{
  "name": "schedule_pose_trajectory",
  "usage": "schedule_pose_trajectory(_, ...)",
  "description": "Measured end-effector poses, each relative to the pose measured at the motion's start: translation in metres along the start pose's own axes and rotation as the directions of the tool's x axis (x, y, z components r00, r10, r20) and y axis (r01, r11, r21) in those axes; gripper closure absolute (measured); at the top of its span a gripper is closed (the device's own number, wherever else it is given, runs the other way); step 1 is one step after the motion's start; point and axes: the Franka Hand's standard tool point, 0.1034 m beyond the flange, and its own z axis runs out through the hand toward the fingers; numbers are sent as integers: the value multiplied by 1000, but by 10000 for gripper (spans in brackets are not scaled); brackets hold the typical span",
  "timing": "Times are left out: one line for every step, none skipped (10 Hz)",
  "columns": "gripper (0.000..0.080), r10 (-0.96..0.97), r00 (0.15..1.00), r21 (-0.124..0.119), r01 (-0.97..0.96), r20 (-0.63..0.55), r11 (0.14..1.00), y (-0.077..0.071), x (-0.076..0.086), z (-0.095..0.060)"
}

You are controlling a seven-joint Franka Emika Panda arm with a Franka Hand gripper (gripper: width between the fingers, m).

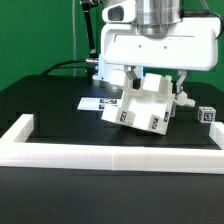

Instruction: Assemble chair

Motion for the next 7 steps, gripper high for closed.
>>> schedule_pose_trajectory(150, -1, 1000, 4, 1, -3, 1000, -1, -1, -4)
schedule_pose_trajectory(150, 0, 1000, 10, 0, -5, 1000, 0, -4, -9)
schedule_pose_trajectory(150, 15, 1000, 16, -15, 6, 1000, -1, -15, -19)
schedule_pose_trajectory(150, 17, 1000, 24, -17, 7, 1000, 0, -23, -27)
schedule_pose_trajectory(150, 17, 1000, 31, -17, 7, 999, 3, -31, -33)
schedule_pose_trajectory(150, 20, 1000, 32, -21, 11, 999, 8, -38, -34)
schedule_pose_trajectory(150, 26, 1000, 29, -26, 10, 999, 14, -41, -29)
